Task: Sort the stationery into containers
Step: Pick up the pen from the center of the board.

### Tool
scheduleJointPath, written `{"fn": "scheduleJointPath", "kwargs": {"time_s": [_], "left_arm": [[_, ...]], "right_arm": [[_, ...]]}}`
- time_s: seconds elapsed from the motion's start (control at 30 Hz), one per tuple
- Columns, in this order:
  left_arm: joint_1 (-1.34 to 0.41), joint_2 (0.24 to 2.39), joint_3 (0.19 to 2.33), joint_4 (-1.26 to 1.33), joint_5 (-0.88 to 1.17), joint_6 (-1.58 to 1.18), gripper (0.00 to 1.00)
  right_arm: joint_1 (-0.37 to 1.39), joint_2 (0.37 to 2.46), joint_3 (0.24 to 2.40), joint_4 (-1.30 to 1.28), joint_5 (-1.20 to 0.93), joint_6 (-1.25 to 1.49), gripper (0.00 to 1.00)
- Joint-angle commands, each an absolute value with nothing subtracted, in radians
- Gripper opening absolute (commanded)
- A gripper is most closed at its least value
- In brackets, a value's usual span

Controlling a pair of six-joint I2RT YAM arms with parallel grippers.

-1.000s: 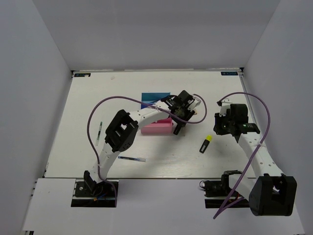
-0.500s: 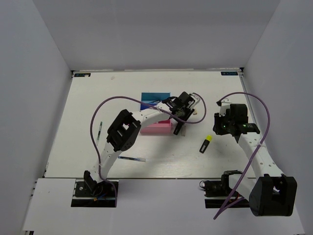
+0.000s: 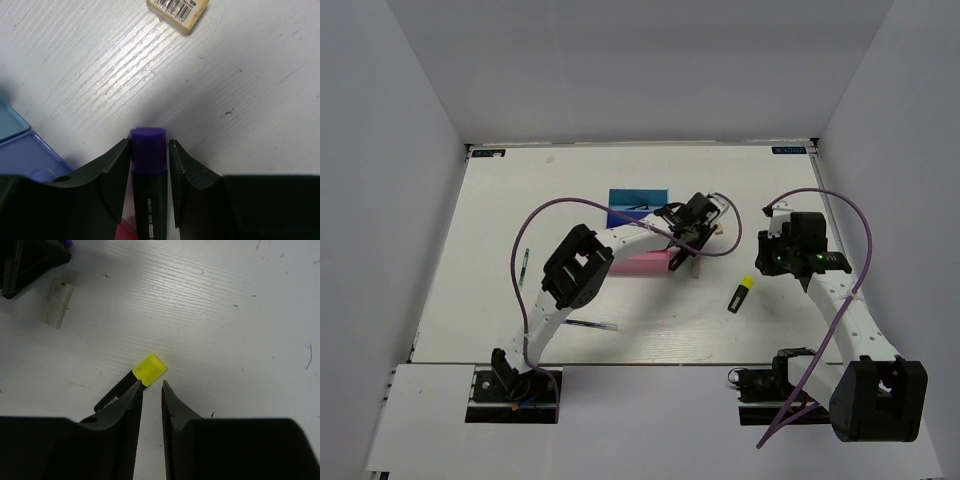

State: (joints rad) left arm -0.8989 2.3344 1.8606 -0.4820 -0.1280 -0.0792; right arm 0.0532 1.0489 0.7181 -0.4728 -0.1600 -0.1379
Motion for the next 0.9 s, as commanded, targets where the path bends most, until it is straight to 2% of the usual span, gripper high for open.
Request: {"fn": "scheduleJointPath", "kwargs": {"time_s": [0.0, 0.03, 0.13, 0.23, 0.33, 0.47, 0.87], "left_arm": [[-0.917, 2.344, 1.842, -0.468, -0.152, -0.08, 0.47], [-0.923, 2.345, 1.841, -0.468, -0.153, -0.08, 0.47], [-0.931, 2.35, 1.839, -0.469, -0.153, -0.077, 0.37], [-0.934, 2.345, 1.842, -0.48, -0.149, -0.08, 0.11], [-0.942, 2.324, 1.861, -0.483, -0.143, -0.086, 0.01], [-0.943, 2.269, 1.893, -0.471, -0.129, -0.104, 0.0], [-0.893, 2.03, 1.885, -0.397, -0.095, -0.144, 0.0]], "right_arm": [[0.052, 1.035, 0.758, -0.469, -0.172, -0.133, 0.26], [0.054, 1.035, 0.758, -0.471, -0.172, -0.132, 0.26], [0.051, 1.034, 0.758, -0.469, -0.173, -0.133, 0.26], [0.052, 1.034, 0.758, -0.468, -0.175, -0.132, 0.26], [0.054, 1.029, 0.758, -0.469, -0.173, -0.13, 0.26], [0.054, 1.026, 0.753, -0.466, -0.167, -0.13, 0.32], [0.051, 1.017, 0.75, -0.468, -0.167, -0.133, 0.33]]}}
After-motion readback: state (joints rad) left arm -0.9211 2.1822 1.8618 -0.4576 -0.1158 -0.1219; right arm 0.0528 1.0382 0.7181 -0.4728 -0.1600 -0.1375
